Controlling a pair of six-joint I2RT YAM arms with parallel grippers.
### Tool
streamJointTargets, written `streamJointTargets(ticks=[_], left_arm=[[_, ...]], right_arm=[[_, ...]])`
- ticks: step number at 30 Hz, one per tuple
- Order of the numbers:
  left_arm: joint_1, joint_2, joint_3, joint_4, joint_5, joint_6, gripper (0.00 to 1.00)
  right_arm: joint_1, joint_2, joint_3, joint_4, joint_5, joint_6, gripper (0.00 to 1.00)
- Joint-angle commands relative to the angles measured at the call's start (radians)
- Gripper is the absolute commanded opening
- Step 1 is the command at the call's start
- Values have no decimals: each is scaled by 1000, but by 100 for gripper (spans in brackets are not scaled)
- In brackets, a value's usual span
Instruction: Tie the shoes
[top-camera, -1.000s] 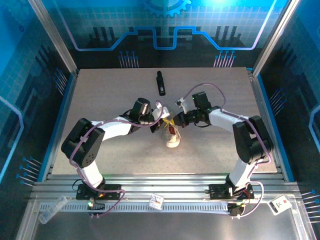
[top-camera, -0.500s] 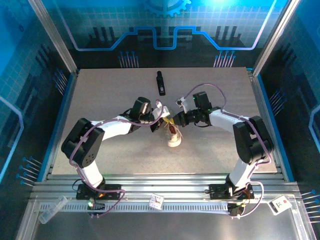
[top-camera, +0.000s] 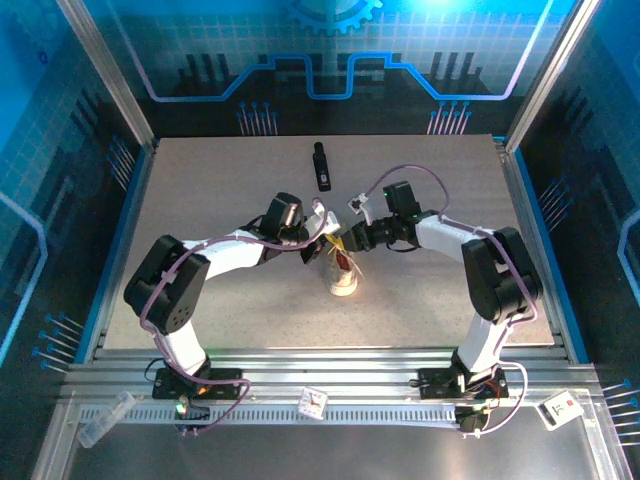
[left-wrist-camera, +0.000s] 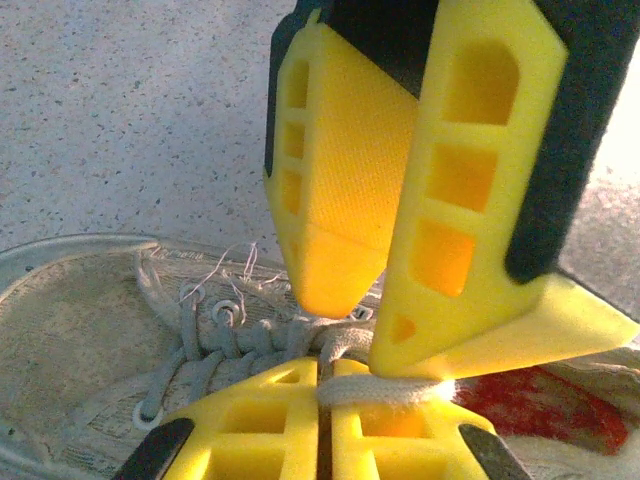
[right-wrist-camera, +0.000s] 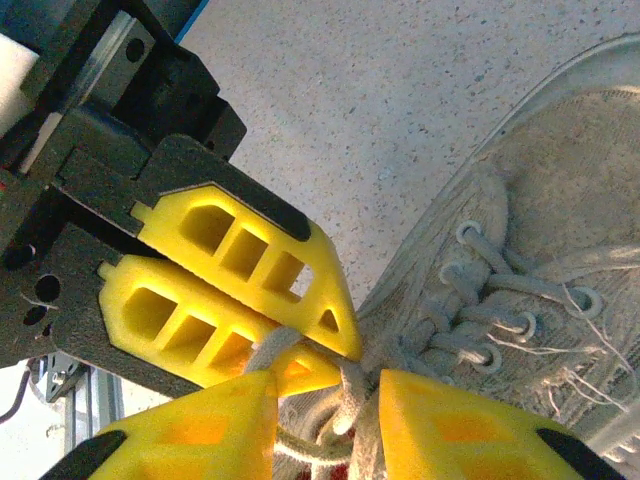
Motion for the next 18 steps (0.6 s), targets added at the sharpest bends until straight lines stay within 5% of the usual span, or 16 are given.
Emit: streamJointTargets(ticks=[1, 18], left_arm=[[6, 9, 34, 3, 27, -13, 7], [7, 11, 37, -4, 49, -8, 6]], right_arm=[[14, 28, 27, -51, -26, -42, 32], [20, 34, 38, -97, 14, -103, 33]])
